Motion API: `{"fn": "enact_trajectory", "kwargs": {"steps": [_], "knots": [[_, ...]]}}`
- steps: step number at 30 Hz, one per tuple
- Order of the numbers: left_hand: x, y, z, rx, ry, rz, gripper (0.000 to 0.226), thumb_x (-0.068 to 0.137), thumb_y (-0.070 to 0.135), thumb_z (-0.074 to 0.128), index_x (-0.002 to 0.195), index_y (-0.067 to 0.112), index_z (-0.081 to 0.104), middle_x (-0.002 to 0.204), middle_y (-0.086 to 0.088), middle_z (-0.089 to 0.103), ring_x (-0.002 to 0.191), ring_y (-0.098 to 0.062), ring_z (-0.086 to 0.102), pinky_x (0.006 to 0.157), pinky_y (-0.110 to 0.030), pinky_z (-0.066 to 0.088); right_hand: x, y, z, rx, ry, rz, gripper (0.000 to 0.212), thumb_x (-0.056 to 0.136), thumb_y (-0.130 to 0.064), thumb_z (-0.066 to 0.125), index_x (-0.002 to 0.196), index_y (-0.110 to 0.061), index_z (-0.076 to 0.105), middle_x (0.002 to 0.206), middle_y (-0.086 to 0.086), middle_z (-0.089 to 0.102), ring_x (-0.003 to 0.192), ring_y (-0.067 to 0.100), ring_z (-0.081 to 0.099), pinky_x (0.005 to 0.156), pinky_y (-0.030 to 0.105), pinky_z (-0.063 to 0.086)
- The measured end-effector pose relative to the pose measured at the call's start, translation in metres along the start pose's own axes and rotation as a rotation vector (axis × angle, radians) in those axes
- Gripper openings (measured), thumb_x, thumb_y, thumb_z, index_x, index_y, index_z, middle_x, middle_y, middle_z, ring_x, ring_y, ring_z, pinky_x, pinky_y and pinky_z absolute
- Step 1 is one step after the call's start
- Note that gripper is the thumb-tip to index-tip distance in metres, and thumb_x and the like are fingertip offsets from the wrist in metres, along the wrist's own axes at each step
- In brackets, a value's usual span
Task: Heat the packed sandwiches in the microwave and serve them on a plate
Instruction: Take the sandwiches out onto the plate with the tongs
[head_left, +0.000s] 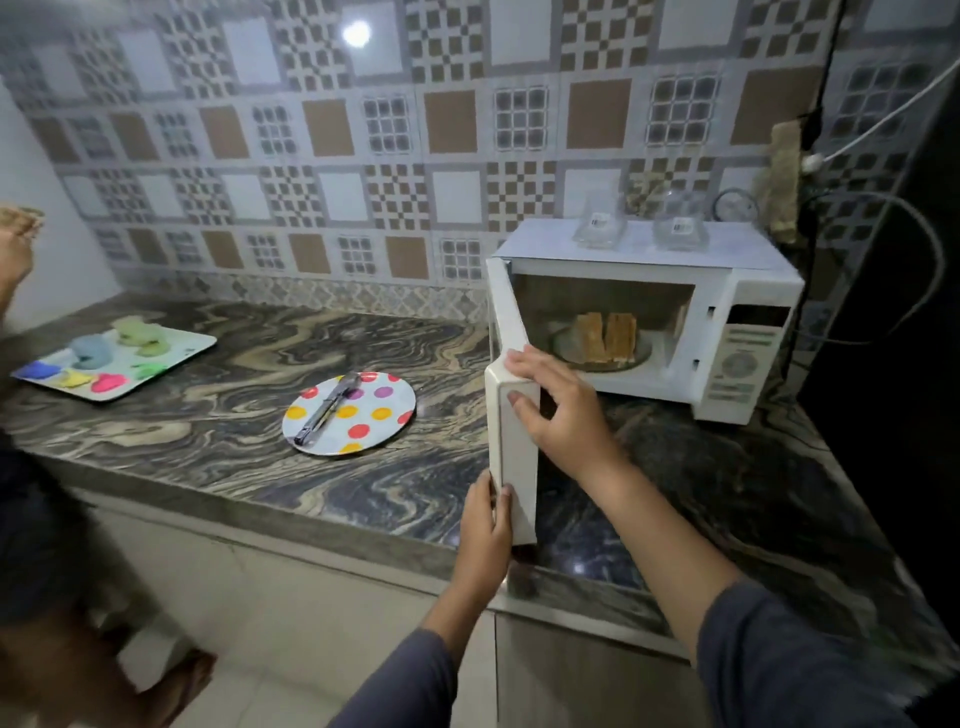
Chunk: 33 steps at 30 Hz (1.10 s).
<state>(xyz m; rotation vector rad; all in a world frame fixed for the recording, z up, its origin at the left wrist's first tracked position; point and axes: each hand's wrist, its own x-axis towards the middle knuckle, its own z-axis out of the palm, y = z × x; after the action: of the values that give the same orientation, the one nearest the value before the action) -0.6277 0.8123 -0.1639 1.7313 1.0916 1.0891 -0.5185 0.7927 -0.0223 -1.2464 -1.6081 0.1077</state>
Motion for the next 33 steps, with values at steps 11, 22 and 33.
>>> {"fn": "enact_trajectory", "kwargs": {"steps": [11, 22, 33], "knots": [[0.029, -0.017, -0.109, -0.004, 0.016, -0.219, 0.042, 0.102, 0.020, 0.024, 0.142, 0.014, 0.036, 0.142, -0.001, 0.043, 0.134, -0.019, 0.036, 0.103, -0.022, 0.026, 0.036, -0.066, 0.108, -0.271, -0.067, 0.114, 0.029, 0.086, -0.013, 0.057, 0.115, -0.010, 0.061, 0.120, 0.003, 0.059, 0.118, 0.021, 0.045, 0.096, 0.025, 0.036], [0.042, -0.025, -0.138, -0.064, 0.128, -0.308, 0.036, 0.101, 0.025, 0.027, 0.124, 0.014, 0.053, 0.125, -0.005, 0.056, 0.114, -0.018, 0.050, 0.090, -0.026, 0.035, 0.051, -0.081, 0.139, -0.438, -0.074, 0.068, 0.022, 0.089, -0.023, 0.052, 0.109, -0.016, 0.059, 0.114, 0.000, 0.056, 0.115, 0.022, 0.043, 0.067, 0.027, 0.036], [0.043, -0.035, -0.152, -0.120, 0.088, -0.254, 0.030, 0.101, 0.026, 0.032, 0.118, 0.020, 0.056, 0.108, 0.008, 0.056, 0.101, -0.009, 0.051, 0.082, -0.023, 0.035, 0.053, -0.072, 0.160, -0.501, 0.055, -0.042, 0.025, 0.078, -0.018, 0.061, 0.102, -0.010, 0.064, 0.100, 0.006, 0.064, 0.096, 0.029, 0.054, 0.076, 0.033, 0.049]]}}
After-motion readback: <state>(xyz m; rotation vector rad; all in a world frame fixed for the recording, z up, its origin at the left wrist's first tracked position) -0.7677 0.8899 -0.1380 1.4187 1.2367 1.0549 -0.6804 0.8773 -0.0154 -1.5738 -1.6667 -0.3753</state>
